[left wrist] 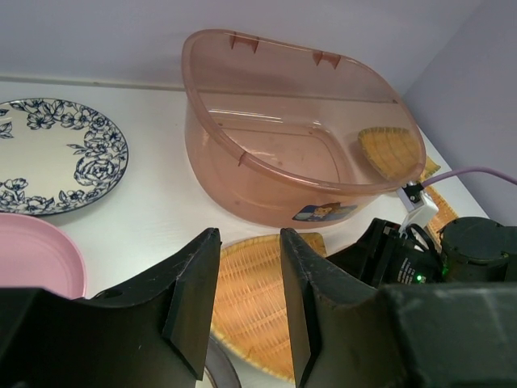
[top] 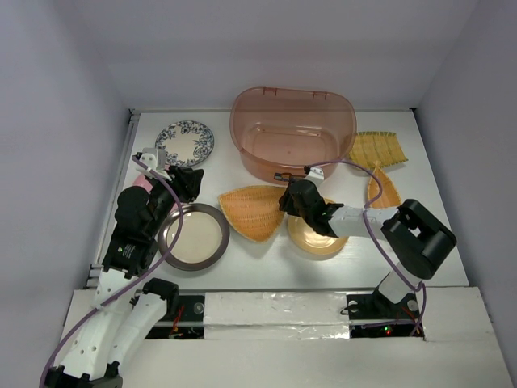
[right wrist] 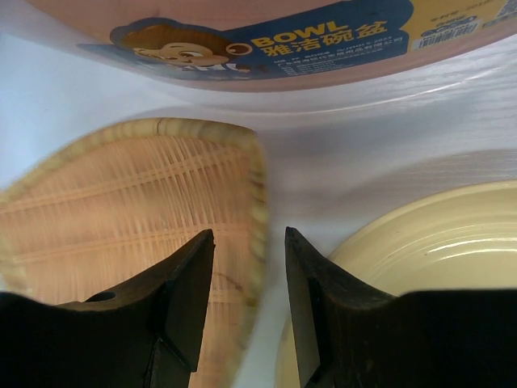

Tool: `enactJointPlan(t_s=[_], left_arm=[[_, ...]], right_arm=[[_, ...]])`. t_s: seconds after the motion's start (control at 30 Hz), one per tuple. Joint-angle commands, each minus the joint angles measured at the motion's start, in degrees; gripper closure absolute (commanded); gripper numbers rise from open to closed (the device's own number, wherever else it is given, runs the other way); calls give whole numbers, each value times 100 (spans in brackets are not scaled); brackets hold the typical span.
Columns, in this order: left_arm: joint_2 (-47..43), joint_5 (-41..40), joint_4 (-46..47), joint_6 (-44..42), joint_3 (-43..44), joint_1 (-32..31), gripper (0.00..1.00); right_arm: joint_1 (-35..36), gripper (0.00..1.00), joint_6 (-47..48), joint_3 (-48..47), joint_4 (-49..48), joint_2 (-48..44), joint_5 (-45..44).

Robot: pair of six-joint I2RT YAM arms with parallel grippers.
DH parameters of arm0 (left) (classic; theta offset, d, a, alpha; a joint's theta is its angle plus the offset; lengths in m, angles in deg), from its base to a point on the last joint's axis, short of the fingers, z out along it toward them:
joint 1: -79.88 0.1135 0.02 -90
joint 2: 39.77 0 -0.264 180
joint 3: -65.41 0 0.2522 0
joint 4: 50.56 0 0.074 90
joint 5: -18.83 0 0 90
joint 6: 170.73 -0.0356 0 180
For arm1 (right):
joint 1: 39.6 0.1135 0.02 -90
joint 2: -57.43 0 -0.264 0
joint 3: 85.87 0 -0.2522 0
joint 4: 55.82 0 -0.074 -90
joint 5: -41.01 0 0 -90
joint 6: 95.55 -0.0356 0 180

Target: Place the plates into the plastic bin on the countertop

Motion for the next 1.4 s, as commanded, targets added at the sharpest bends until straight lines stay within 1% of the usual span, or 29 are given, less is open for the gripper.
enactJointPlan(t_s=[0.0, 0.17, 0.5, 0.63, 0.73, 0.77, 0.83, 0.87, 0.93, 1.03, 1.1, 1.13, 1.2, 1.23, 1.27, 1.33, 1.37], left_arm=[[-14, 106, 203, -30, 15, -39, 67], [-14, 123, 220, -30, 6, -39, 67], [-5, 97, 220, -39, 6, -39, 67], [-5, 97, 220, -39, 6, -39, 67], [-5, 89, 229, -48, 6, -39, 67], [-5, 97, 229, -48, 6, -39, 67], [-5, 97, 238, -39, -3, -39, 67], [-5, 97, 238, -39, 6, -39, 67], [-14, 80, 238, -30, -3, -39, 67], [-66, -8, 238, -21, -12, -39, 67], [-110, -105, 229, -21, -3, -39, 67], [-128, -183, 220, -21, -12, -39, 67], [-172, -254, 211, -12, -12, -39, 67], [-189, -280, 211, -12, -12, -39, 67], [-181, -324, 211, -12, -3, -39, 67], [-181, -368, 194, -4, 6, -39, 66], [-181, -412, 194, 5, 14, -39, 66]], right_arm=[[-33, 54, -7, -83, -196, -26, -338], [-33, 54, 71, -4, -213, -158, -497], [-33, 53, -60, -75, -687, 553, -154], [-33, 56, -297, 30, -898, 677, -136], [-33, 69, -420, 197, -1022, 589, -206], [-33, 78, -447, 233, -1039, 493, -232], [-33, 87, -508, 399, -1083, 352, -303], [-33, 94, -508, 461, -1118, 273, -320], [-33, 100, -500, 645, -1145, -43, -356], [-33, 100, -377, 830, -1075, -596, -234], [-33, 100, -333, 892, -838, -956, -110], [-33, 100, -280, 936, -681, -1419, -31], [-33, 100, -201, 989, -285, -1974, 92], [-33, 100, -105, 971, -101, -2578, 171], [-33, 100, -26, 867, 240, -2880, 354], [-33, 100, 167, 665, 541, -3416, 662], [-33, 100, 255, 368, 812, -3802, 716]])
